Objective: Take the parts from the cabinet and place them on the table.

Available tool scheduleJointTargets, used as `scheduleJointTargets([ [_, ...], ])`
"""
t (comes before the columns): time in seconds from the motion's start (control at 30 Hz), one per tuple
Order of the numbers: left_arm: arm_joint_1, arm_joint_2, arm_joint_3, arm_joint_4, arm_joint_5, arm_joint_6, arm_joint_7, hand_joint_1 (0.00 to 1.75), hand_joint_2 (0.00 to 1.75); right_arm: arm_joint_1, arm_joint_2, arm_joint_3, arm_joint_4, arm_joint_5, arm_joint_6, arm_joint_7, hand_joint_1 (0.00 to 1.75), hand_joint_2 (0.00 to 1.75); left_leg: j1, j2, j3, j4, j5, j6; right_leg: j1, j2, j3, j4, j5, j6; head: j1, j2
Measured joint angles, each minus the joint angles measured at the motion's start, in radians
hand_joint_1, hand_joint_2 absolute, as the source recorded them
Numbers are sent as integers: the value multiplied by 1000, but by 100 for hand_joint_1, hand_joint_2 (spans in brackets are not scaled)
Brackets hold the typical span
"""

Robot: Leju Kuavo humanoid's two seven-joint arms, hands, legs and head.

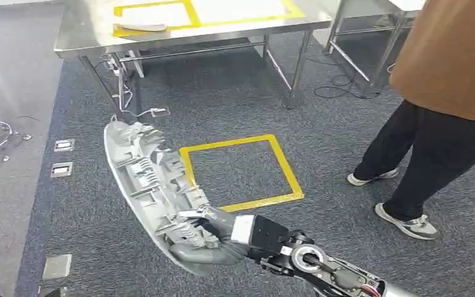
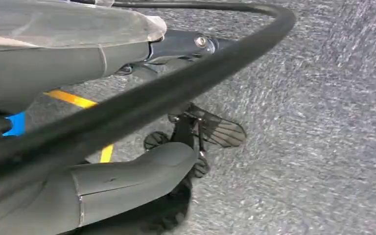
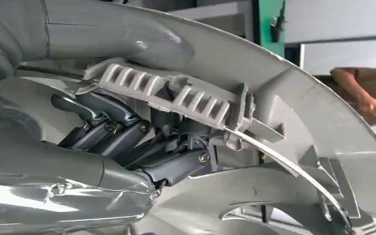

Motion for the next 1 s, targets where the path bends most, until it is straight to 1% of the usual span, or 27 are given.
scheduleJointTargets([
  [0.03, 0, 0, 0, 0, 0, 0, 0, 0, 175, -2, 0, 0, 0, 0, 0, 1, 175, 175, 1, -14, -4, 1, 3, 12, -1, -7, 1, -1, 0, 3, 9, 0],
  [0.07, 2, 0, 0, 0, 0, 0, 0, 0, 175, -3, 0, 0, 0, 0, 0, -1, 175, 175, -1, -20, -6, 2, 2, 16, -1, -12, 4, -1, -2, 8, 16, 0],
  [0.1, 3, 0, 0, 0, 0, 0, 0, 0, 175, -3, 0, 1, 0, 0, 0, -1, 175, 175, -4, -28, -6, 3, 0, 22, -2, -20, 7, -3, -2, 12, 18, 0],
  [0.13, 4, 0, 0, 0, 0, 0, 0, 0, 175, -3, 0, 1, 0, -9, 0, -3, 175, 175, 3, -35, -2, -1, 3, 31, -4, -19, 8, -1, -8, 20, 18, 0],
  [0.17, 5, -1, 0, 0, 1, 0, 1, 0, 175, -2, 0, 1, 0, -20, 1, -6, 175, 175, 6, -37, 1, -4, 4, 36, -9, 17, -2, 20, -27, 28, 19, 0],
  [0.2, 5, 0, 0, 0, 1, 0, 1, 0, 175, -2, 0, 0, 0, -34, 3, -11, 175, 175, 6, -41, 2, -4, 3, 43, -10, 47, -26, 76, -64, 30, 27, 0],
  [0.23, 4, 0, 0, 0, 2, 0, 1, 0, 175, -2, 0, 0, 0, -44, 5, -12, 175, 175, 5, -45, 2, -4, 3, 47, -10, 59, -64, 161, -106, 31, 38, 0],
  [0.27, 3, 0, 0, 0, 2, 0, 2, 0, 175, 1, 0, 0, 1, -48, 6, -13, 175, 175, 4, -51, 2, -4, -3, 53, -10, 64, -108, 253, -141, 32, 45, 0],
  [0.3, 3, 0, 0, 0, 1, 0, 2, 0, 175, 5, 0, -1, 3, -52, 6, -13, 175, 175, 1, -55, 3, -3, -4, 55, -10, 64, -147, 330, -161, 33, 49, 0],
  [0.33, 4, 0, 0, 0, 2, 0, 2, 0, 175, 8, 0, -1, 5, -54, 6, -13, 175, 175, 0, -61, 6, -3, -7, 57, -10, 64, -164, 358, -156, 32, 50, 0],
  [0.37, 4, 0, 0, 0, 2, 0, 3, 0, 175, 10, 0, -1, 6, -56, 3, -14, 175, 175, -1, -67, 11, -3, -9, 56, -10, 65, -154, 330, -128, 29, 51, 0],
  [0.4, 4, 0, 0, 0, 2, 0, 3, 0, 175, 12, 0, -2, 7, -58, 1, -14, 175, 175, -2, -72, 18, -3, -12, 56, -10, 65, -122, 257, -79, 25, 55, 0],
  [0.47, 4, -1, 0, 0, 2, 0, 3, 0, 175, 13, 0, -3, 7, -61, -2, -14, 175, 175, -2, -82, 30, -3, -20, 50, -9, 71, -37, 69, 17, 12, 65, 0],
  [0.5, 4, -3, 0, 0, 2, 0, 3, 0, 175, 12, 0, -5, 8, -62, -2, -15, 175, 175, -7, -82, 30, -1, -24, 45, -4, 77, -21, 31, 1, 7, 67, 0],
  [0.53, 2, -2, 0, 0, 2, 0, 3, 0, 175, 11, 0, -6, 8, -62, -2, -17, 175, 175, -7, -85, 24, 3, -27, 39, -5, 75, -7, 3, -11, 5, 71, 0],
  [0.6, 5, -2, 0, 0, 2, 0, 3, 0, 175, 14, 0, -9, 8, -63, -8, -19, 175, 175, -5, -85, 23, -3, -27, 31, -2, 74, -2, 7, -13, 0, 66, 0],
  [0.63, 5, -2, 0, 0, 2, 0, 4, 0, 175, 15, 0, -11, 7, -64, -10, -20, 175, 175, -7, -85, 28, -3, -30, 24, -5, 75, 4, -1, -10, -5, 66, 0],
  [0.67, 7, 1, 0, 0, 2, 0, 4, 0, 175, 16, 2, -12, 6, -64, -13, -19, 175, 175, -3, -81, 29, 7, -36, 19, -13, 73, 22, -13, -9, -8, 66, 0],
  [0.7, 5, 0, 0, 0, 0, 0, 3, 0, 175, 15, 2, -15, 6, -67, -14, -19, 175, 175, -5, -74, 11, 52, -52, 14, -13, 71, 33, -20, -13, -13, 56, 0],
  [0.77, 3, 1, 0, 0, 0, 0, 3, 0, 175, 16, 2, -17, 6, -68, -14, -21, 175, 175, -1, -71, -94, 220, -105, 6, -13, 67, 45, -21, -24, -18, 42, 0],
  [0.8, 5, 1, 0, 0, 0, 0, 3, 0, 175, 17, 2, -17, 6, -68, -13, -21, 175, 175, 2, -69, -146, 292, -120, 3, -13, 66, 53, -21, -33, -18, 38, 0],
  [0.83, 7, 1, 0, 0, 0, 0, 3, 0, 175, 19, 2, -18, 6, -68, -13, -21, 175, 175, 4, -67, -182, 331, -116, 2, -13, 66, 63, -21, -43, -18, 32, 0],
  [0.87, 10, 1, 0, 0, 0, -1, 3, 0, 175, 20, 2, -18, 6, -68, -13, -21, 175, 175, 7, -65, -194, 316, -79, 0, -15, 67, 79, -21, -56, -16, 28, 0],
  [0.9, 12, 2, 0, 0, 0, -1, 3, 0, 175, 21, 2, -19, 7, -68, -13, -21, 175, 175, 9, -63, -179, 252, -22, -1, -17, 67, 98, -21, -70, -12, 25, 0],
  [0.93, 13, 3, 0, 0, 0, -1, 3, 0, 175, 21, 2, -19, 7, -69, -14, -21, 175, 175, 10, -61, -146, 153, 49, -2, -19, 67, 118, -21, -86, -7, 19, 0],
  [0.97, 13, 4, 0, 0, 0, -1, 3, 0, 175, 21, 2, -20, 7, -69, -14, -21, 175, 175, 11, -54, -114, 56, 104, -3, -22, 67, 136, -22, -103, -1, 15, 0],
  [1.0, 13, 2, 0, 0, 0, -1, 4, 0, 175, 21, 2, -21, 9, -69, -14, -21, 175, 175, 6, -48, -103, 59, 70, -4, -19, 66, 126, -29, -113, 7, 11, 0],
])
